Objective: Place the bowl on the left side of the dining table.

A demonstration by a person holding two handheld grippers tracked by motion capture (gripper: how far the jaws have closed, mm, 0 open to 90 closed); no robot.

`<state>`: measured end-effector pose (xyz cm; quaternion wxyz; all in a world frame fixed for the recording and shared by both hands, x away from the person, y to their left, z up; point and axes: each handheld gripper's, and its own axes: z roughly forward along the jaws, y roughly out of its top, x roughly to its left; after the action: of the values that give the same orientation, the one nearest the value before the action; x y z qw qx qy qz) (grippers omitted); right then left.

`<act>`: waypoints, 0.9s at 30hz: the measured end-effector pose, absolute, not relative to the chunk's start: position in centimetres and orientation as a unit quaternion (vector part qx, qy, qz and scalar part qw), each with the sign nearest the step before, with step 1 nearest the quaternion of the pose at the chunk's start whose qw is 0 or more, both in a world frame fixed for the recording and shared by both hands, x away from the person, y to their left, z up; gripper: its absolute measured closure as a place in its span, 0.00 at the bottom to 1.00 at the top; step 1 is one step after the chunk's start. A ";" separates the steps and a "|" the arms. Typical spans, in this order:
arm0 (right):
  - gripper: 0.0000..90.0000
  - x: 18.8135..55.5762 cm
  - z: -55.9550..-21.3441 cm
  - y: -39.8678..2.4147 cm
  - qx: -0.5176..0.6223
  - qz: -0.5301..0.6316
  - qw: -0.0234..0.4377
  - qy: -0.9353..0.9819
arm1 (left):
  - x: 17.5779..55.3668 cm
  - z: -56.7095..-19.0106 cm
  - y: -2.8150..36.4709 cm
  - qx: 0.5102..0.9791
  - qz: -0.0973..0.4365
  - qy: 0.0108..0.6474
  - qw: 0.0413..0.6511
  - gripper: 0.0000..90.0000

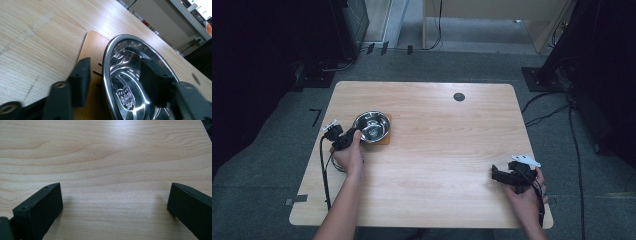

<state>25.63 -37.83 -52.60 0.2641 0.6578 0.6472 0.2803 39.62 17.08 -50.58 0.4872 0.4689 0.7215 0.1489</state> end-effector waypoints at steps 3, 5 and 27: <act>0.00 25.6 -52.6 -37.8 0.658 0.280 0.264 0.647 | 39.2 -50.0 17.5 0.481 0.161 0.720 0.473 0.31; 0.00 25.6 -52.6 -37.8 0.658 0.280 0.264 0.647 | 39.0 -49.8 17.8 0.493 0.163 0.712 0.473 0.23; 0.00 25.6 -52.6 -37.8 0.658 0.280 0.264 0.647 | 33.9 -47.7 18.4 0.549 0.227 0.664 0.454 0.12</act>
<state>25.62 -37.82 -52.59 0.2640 0.6582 0.6471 0.2799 33.86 18.42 -47.71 0.4539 0.5495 0.6637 0.2272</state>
